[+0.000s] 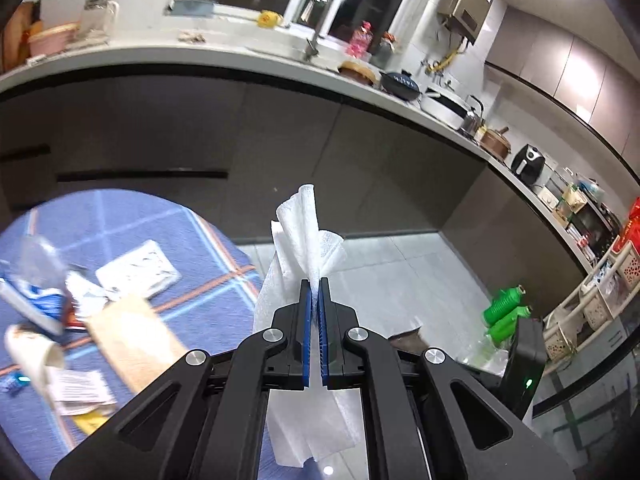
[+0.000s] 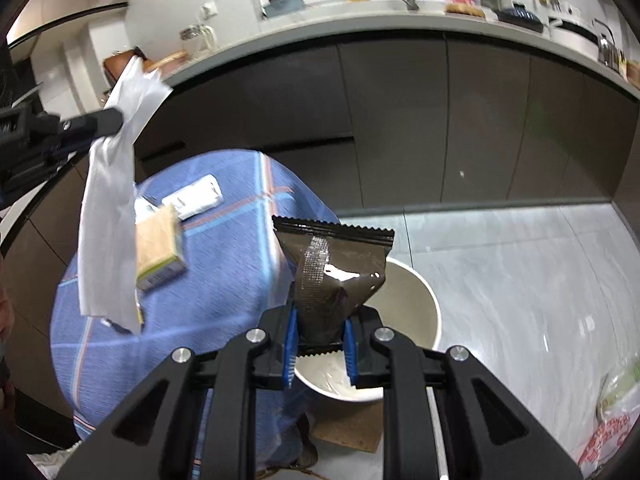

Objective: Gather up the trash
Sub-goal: 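Carry tissue and foil wrapper to the white bin and open both tools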

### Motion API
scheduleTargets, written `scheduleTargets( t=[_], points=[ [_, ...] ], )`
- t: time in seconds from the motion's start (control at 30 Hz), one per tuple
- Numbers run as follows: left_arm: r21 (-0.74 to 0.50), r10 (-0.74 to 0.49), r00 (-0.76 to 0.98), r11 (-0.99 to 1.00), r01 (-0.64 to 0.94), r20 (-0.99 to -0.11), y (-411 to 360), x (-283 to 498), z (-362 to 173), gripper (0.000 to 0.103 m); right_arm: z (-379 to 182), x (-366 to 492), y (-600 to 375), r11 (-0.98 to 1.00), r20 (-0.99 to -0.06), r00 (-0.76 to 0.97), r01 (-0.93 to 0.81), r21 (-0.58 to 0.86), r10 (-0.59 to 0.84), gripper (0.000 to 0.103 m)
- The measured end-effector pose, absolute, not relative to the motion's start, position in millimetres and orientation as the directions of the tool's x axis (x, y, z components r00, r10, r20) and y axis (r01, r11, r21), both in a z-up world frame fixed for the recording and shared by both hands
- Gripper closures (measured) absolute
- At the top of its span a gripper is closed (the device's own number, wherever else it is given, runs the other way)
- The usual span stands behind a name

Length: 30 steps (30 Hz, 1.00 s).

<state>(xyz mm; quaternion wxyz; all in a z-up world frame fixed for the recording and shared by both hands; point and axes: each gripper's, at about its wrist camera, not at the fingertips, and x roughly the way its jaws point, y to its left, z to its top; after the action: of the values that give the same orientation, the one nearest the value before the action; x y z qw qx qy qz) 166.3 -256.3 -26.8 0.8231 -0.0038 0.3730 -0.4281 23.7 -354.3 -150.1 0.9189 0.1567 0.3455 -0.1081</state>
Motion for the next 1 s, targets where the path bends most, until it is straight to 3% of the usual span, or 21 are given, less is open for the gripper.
scheduleTargets(
  t=[0.53,0.67,0.73,0.77,0.8,0.83,0.9,1.0],
  points=[
    [-0.32,-0.653,0.233,0.612,0.724,-0.721,-367.5,183.8,-147.5,0.1,-248.3,41.6,-389.3,0.891,-0.776,0.63,0.353,0.285,-0.002,0.082],
    [-0.3,-0.631,0.247,0.63,0.716,-0.735,-371.3,187.3,-162.0,0.098,-258.2,46.6,-389.5,0.888,-0.789,0.614,0.36,0.286,0.006,0.079],
    [-0.295,-0.626,0.251,0.634,0.715,-0.738,-373.0,188.6,-165.6,0.094,-263.9,47.5,-390.7,0.886,-0.794,0.608,0.362,0.289,0.01,0.071],
    [-0.292,-0.624,0.255,0.637,0.713,-0.739,-374.0,189.2,-166.8,0.085,-265.4,47.3,-391.2,0.887,-0.795,0.607,0.362,0.287,0.009,0.068],
    [-0.289,-0.625,0.263,0.64,0.712,-0.735,-374.1,189.6,-167.3,0.072,-267.0,48.1,-391.2,0.889,-0.795,0.607,0.362,0.281,0.005,0.06],
    [-0.285,-0.626,0.272,0.642,0.712,-0.731,-373.7,188.7,-166.1,0.067,-267.4,49.9,-392.2,0.892,-0.795,0.607,0.36,0.274,0.0,0.051],
    [-0.265,-0.627,0.305,0.649,0.713,-0.717,-374.6,186.1,-162.4,0.047,-265.1,50.3,-389.2,0.905,-0.791,0.612,0.346,0.248,-0.017,0.044],
    [-0.236,-0.632,0.345,0.652,0.721,-0.694,-373.4,181.4,-153.2,0.026,-261.7,49.0,-384.5,0.923,-0.786,0.617,0.324,0.209,-0.038,0.033]
  ],
)
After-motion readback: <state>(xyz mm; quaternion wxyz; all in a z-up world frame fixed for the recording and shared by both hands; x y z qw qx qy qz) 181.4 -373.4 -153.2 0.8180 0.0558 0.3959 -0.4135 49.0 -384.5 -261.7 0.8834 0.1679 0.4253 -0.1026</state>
